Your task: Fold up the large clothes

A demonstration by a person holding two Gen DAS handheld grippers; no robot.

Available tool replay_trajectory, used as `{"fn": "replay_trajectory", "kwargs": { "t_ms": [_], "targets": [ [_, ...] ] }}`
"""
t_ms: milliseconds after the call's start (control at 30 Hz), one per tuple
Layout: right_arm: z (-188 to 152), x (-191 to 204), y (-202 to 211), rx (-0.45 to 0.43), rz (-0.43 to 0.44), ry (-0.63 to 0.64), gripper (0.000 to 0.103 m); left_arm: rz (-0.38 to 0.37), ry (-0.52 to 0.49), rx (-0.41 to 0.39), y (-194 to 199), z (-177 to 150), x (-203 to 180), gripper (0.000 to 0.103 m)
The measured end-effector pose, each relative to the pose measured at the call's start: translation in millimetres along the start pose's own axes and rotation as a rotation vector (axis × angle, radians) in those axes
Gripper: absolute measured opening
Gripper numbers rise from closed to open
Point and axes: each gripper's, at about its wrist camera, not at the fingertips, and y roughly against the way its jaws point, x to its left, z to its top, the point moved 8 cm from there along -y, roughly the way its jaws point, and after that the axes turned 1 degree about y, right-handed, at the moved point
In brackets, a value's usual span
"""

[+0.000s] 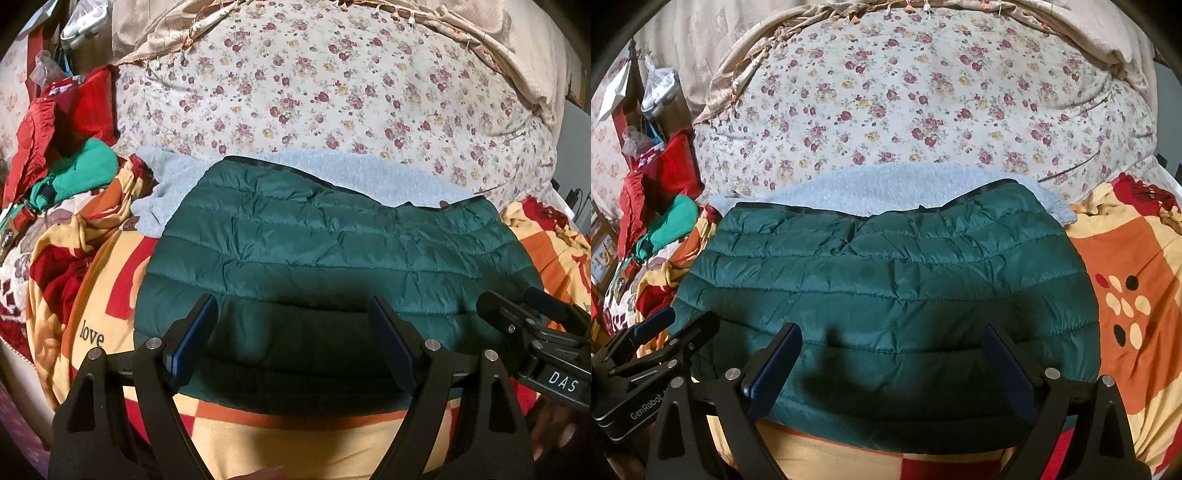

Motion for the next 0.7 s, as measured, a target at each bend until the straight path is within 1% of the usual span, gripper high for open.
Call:
{"fn": "replay_trajectory", "kwargs": {
  "t_ms": [700],
  "targets": [
    [-2.8, 5.9, -2.8, 0.006, 0.009, 0.005, 0.097, -0.001, 0.0, 0.008, -1.1, -3.2, 0.8, 0.084]
  ]
}}
